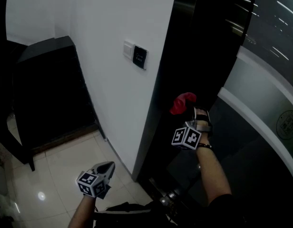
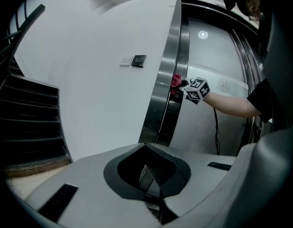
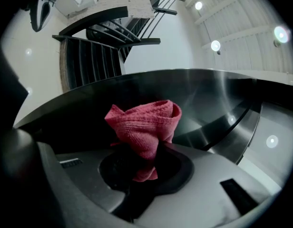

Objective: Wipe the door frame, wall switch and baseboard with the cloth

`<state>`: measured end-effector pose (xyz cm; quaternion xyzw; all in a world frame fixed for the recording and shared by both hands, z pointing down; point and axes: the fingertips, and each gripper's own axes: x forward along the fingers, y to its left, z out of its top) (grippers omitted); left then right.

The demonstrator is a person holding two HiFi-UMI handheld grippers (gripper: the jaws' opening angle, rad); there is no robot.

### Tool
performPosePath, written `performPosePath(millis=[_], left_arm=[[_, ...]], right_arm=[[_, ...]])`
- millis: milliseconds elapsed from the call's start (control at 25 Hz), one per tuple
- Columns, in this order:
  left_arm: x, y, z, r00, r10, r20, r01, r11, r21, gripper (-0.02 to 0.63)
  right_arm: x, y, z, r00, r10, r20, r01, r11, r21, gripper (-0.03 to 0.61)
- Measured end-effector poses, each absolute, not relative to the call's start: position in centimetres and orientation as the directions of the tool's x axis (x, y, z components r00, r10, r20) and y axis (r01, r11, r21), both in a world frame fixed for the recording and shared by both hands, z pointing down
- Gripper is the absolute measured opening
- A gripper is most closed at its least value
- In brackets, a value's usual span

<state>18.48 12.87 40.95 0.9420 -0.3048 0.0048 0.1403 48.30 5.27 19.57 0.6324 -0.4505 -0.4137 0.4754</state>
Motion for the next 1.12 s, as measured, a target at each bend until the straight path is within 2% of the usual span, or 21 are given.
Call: performPosePath(millis=[440, 1120], left_arm=[[18.6, 12.8, 40.6, 0.814, -0.572, 0.100, -0.577, -0.775, 0.258, -0.008], [18.3, 13.0, 41.6, 0.808, -0.571, 0.145, -0.588, -0.763, 0.269, -0.008]], right_arm=[[48.4, 5.3, 23.5, 0.242, -0.970, -0.009, -0.179, -0.054, 0.982, 0.058], [49.1, 5.5, 32.8, 0.249, -0.955, 0.164, -0.285, 0.090, 0.954, 0.060]])
